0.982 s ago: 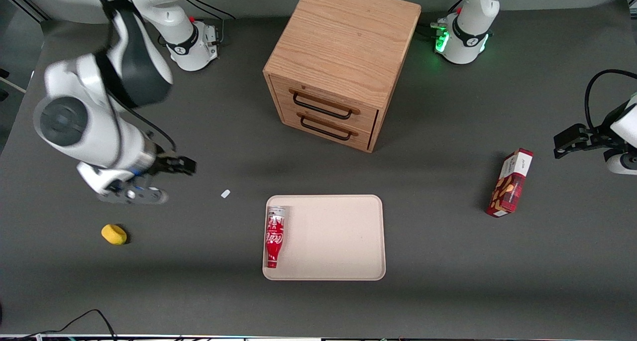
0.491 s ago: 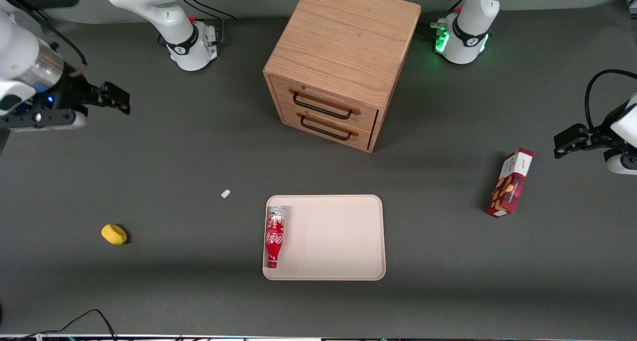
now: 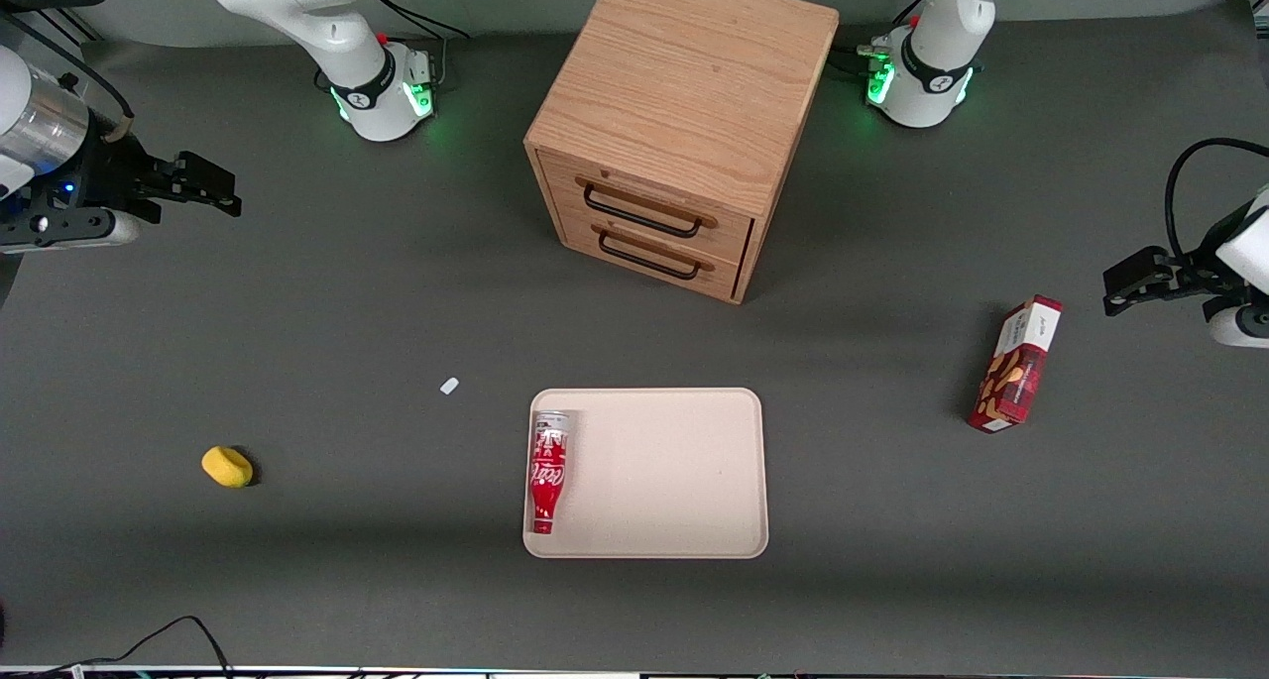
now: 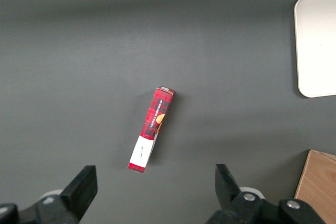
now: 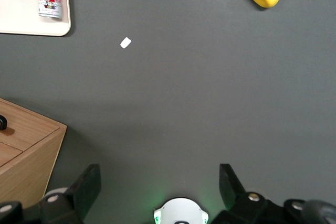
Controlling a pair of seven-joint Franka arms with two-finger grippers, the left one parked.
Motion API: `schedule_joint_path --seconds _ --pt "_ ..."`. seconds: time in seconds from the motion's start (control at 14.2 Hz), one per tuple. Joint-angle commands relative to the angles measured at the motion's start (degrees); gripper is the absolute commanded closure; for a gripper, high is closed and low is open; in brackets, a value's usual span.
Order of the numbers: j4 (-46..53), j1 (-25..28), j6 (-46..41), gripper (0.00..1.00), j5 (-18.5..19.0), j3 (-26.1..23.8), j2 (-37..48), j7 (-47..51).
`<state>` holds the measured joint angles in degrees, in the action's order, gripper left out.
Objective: Place coke bottle on tray
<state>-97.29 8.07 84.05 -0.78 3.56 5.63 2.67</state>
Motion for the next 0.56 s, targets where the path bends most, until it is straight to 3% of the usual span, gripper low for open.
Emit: schedule_joint_path --seconds 0.0,0.21,0.49 --pt "-0.3 -0.7 0.1 0.00 -1.6 -0.1 0.4 -1.1" --pt "-0.4 -0.2 -0.1 0.00 -1.5 -0.8 0.8 5.1" --pt "-0.2 1.3 -2.5 0.00 -1.2 -0.6 1.2 5.1"
